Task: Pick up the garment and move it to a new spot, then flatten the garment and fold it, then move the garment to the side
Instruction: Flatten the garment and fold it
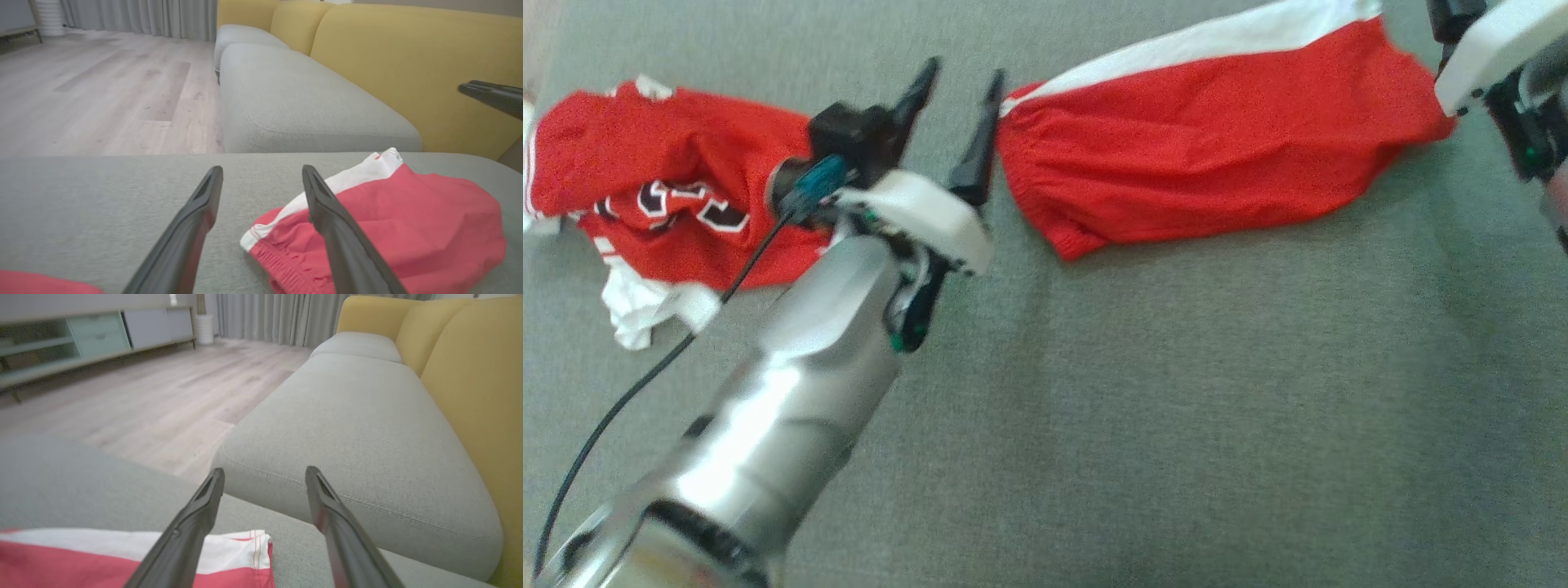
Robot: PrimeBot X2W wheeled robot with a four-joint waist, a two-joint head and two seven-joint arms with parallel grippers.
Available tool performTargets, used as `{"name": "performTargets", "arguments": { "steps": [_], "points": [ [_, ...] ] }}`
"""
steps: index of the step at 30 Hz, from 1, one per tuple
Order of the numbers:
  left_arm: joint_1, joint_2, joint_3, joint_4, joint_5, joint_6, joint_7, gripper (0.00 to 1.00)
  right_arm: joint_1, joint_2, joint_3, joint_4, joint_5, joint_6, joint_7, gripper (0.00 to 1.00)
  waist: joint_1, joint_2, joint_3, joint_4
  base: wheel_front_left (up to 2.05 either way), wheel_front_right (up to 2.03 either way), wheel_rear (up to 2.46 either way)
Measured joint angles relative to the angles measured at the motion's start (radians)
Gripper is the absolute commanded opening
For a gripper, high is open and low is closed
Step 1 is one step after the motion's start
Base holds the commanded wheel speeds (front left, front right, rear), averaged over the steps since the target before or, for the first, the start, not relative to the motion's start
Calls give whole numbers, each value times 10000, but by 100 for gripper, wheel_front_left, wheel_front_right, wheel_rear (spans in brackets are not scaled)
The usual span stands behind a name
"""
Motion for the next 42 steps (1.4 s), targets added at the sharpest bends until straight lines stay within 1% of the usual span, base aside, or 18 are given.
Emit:
{"name": "performTargets", "arguments": {
  "steps": [2,5,7,9,12,15,17,18,19,21,25,27,30,32,36,39,42],
  "points": [
    [476,426,362,-596,569,378,0,100,260,29,-453,-50,224,0,-167,100,-1,0,-347,-141,0,0,0],
    [1345,863,1200,-1661,915,769,-2,100,436,105,-1275,-462,174,0,-230,100,-1,0,-843,-397,0,0,0],
    [1944,1045,1643,-2357,1239,982,-2,100,639,222,-2220,-1034,-79,0,-251,100,-1,0,-1145,-592,0,0,0],
    [2573,1189,1990,-2901,1528,1191,-4,100,1130,479,-3283,-1534,-268,0,-263,100,-2,0,-1443,-785,0,0,0],
    [3602,1244,2460,-3484,1770,1348,-4,100,2533,876,-4491,-2159,-1306,0,-272,100,-1,0,-1885,-1053,0,0,0],
    [4584,1185,2890,-4082,2096,1480,-4,100,4189,1434,-5835,-2890,-2426,0,-272,100,-1,1,-2301,-1286,0,0,0],
    [5159,1110,3187,-4429,2255,1475,-4,100,5218,1893,-6776,-3450,-3118,0,-270,100,-1,1,-2558,-1413,0,0,0],
    [5159,1110,3187,-4429,2255,1475,-4,100,5218,1893,-6776,-3450,-3118,0,-270,100,-1,1,-2558,-1413,0,0,0],
    [5443,1039,3375,-4571,2364,1465,-6,100,5711,2169,-7256,-3720,-3361,-2,-272,100,-1,1,-2674,-1465,0,0,0],
    [6035,872,3724,-4807,2583,1453,-13,100,6718,2681,-7885,-4255,-4050,-2,-272,100,-2,1,-2862,-1562,0,0,0],
    [7179,570,4311,-5227,3342,1189,-13,100,8665,3570,-8796,-5158,-5344,-2,-270,100,1,1,-3075,-1647,0,0,0],
    [7657,407,4541,-5448,3749,1034,-13,100,9469,3833,-9087,-5488,-5720,-2,-270,100,0,1,-3155,-1630,0,0,0],
    [8186,111,4928,-5647,4088,796,-13,100,10240,3986,-9386,-5758,-5906,-2,-270,100,0,1,-3199,-1564,0,0,0],
    [8350,-21,5101,-5724,4289,652,-13,100,10407,3996,-9505,-5864,-5986,-2,-270,100,1,1,-3166,-1508,0,0,0],
    [8346,-178,5346,-5728,4640,391,-13,100,10224,4029,-9566,-6094,-6002,0,-180,100,1,1,-2964,-1384,0,0,0],
    [8258,-261,5384,-5637,4794,224,-13,100,9797,4033,-9710,-6077,-5672,-2,259,100,2,1,-2689,-1253,0,0,0],
    [7968,-359,5302,-5317,4844,40,-13,100,9022,4033,-10042,-5856,-5160,-2,828,100,3,0,-2294,-1069,0,0,0]
  ]
}}
